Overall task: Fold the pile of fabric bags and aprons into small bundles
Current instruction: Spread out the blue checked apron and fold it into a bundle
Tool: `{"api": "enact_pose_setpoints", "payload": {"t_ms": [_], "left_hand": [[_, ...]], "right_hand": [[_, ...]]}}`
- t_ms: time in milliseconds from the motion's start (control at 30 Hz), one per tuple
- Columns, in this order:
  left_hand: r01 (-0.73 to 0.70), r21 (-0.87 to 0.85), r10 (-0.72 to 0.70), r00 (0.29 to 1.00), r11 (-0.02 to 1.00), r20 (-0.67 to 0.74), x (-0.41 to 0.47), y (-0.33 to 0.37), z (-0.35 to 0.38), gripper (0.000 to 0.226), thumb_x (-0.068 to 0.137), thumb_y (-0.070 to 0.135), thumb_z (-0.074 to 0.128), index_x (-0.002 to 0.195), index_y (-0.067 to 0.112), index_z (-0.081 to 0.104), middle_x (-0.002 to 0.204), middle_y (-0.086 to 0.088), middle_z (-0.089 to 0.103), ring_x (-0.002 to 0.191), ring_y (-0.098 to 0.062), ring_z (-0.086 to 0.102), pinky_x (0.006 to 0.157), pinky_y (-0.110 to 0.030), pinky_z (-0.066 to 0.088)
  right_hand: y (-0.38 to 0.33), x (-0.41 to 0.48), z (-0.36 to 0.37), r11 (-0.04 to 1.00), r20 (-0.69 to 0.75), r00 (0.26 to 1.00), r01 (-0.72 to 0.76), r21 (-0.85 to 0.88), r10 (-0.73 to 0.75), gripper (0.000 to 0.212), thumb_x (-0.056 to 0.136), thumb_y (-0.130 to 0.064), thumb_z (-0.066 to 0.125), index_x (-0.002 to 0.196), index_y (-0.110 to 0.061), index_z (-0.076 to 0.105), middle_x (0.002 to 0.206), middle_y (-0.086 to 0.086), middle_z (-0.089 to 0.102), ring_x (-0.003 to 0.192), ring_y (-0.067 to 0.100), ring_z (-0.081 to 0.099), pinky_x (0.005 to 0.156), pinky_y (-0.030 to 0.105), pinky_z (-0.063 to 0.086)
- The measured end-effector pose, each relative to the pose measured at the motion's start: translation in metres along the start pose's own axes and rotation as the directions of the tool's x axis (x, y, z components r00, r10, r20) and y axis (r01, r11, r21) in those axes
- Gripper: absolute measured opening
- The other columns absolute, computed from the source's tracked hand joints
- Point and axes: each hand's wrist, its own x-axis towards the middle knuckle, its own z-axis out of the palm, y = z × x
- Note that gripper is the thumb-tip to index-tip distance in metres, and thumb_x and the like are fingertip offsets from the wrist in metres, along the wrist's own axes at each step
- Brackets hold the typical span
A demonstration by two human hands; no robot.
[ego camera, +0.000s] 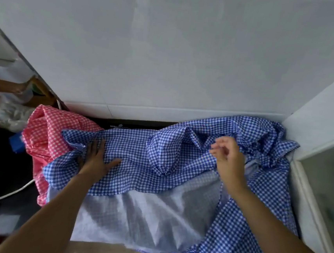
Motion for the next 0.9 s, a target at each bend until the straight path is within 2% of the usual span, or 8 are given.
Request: {"api": "enact_pose_setpoints", "payload": {"t_ms": [100,200,267,367,467,600,733,900], "left_hand": [[0.081,0.088,-0.082,0.997,0.993,0.009,0.010,-0.012,-0.013,0.102,0.082,0.074,0.040,0.152,0.020,-0.010,0.160,-0.008,-0.012,0.146,-0.028,-0.012,0.117,-0.055,0.001],[0.129,0.134,-0.127,0.992,0.983,-0.023,0.010,-0.004,-0.023,0.099,0.087,0.064,0.047,0.152,0.008,-0.004,0.159,-0.017,-0.006,0.145,-0.035,-0.007,0.116,-0.054,0.002],[0.060,0.106,-0.044,0.988,0.993,-0.146,-0.005,0.017,-0.024,0.087,0.090,0.043,0.058,0.149,0.000,0.010,0.156,-0.025,0.007,0.143,-0.041,0.006,0.117,-0.052,0.009],[-0.109,-0.003,0.104,0.953,0.994,-0.284,-0.045,0.050,-0.010,0.076,0.087,0.025,0.064,0.147,0.001,0.024,0.155,-0.020,0.019,0.142,-0.036,0.017,0.116,-0.050,0.016],[-0.163,-0.110,0.153,0.984,0.980,-0.094,-0.081,0.063,0.011,0.094,0.083,0.055,0.061,0.151,0.010,0.014,0.159,-0.007,0.010,0.146,-0.028,0.011,0.116,-0.055,0.013],[-0.210,0.032,0.198,0.956,0.977,0.218,-0.089,0.046,0.025,0.116,0.072,0.074,0.056,0.153,0.021,-0.009,0.159,0.006,-0.019,0.146,-0.024,-0.017,0.110,-0.066,-0.001],[-0.227,0.047,0.206,0.940,0.973,0.273,-0.082,0.042,0.020,0.107,0.078,0.073,0.049,0.152,0.027,-0.013,0.157,0.008,-0.023,0.145,-0.025,-0.020,0.107,-0.071,0.000],[-0.213,0.102,0.172,0.934,0.972,0.313,-0.080,0.048,0.019,0.106,0.077,0.077,0.045,0.150,0.030,-0.017,0.155,0.007,-0.028,0.143,-0.028,-0.024,0.105,-0.073,0.001]], "right_hand": [[0.027,-0.019,-0.018,0.896,-0.024,0.897,-0.443,-0.025,0.442,0.006,0.091,-0.004,0.057,0.090,-0.009,0.061,0.095,0.018,0.066,0.088,0.033,0.062,0.076,0.035,0.047],[0.040,-0.027,-0.015,0.532,0.180,0.627,-0.753,0.388,0.758,0.028,0.096,0.001,0.049,0.122,0.010,0.054,0.127,0.029,0.054,0.106,0.034,0.059,0.096,0.033,0.047],[0.041,-0.024,-0.014,0.412,0.229,0.610,-0.721,0.557,0.758,0.028,0.097,0.001,0.047,0.123,0.008,0.053,0.120,0.017,0.057,0.099,0.022,0.061,0.086,0.024,0.052],[0.034,-0.014,-0.011,0.296,0.181,0.579,-0.631,0.717,0.795,0.010,0.095,-0.008,0.055,0.089,-0.006,0.062,0.087,0.003,0.061,0.075,0.007,0.059,0.057,0.013,0.052],[0.023,-0.001,-0.012,0.280,0.085,0.542,-0.555,0.783,0.836,0.023,0.091,-0.024,0.064,0.073,-0.013,0.056,0.063,-0.002,0.054,0.058,0.005,0.051,0.050,0.014,0.046],[0.023,0.014,-0.017,0.182,0.145,0.428,-0.634,0.751,0.892,0.022,0.091,-0.026,0.063,0.088,-0.006,0.055,0.071,0.005,0.054,0.061,0.012,0.052,0.058,0.021,0.050],[0.030,0.020,-0.028,0.172,0.119,0.347,-0.700,0.693,0.930,0.022,0.097,-0.020,0.056,0.081,-0.005,0.054,0.064,0.006,0.046,0.053,0.013,0.043,0.043,0.021,0.043],[0.033,0.022,-0.045,0.165,0.219,0.346,-0.801,0.576,0.912,0.020,0.094,-0.008,0.057,0.075,-0.003,0.053,0.075,0.007,0.053,0.064,0.012,0.051,0.044,0.020,0.048]]}}
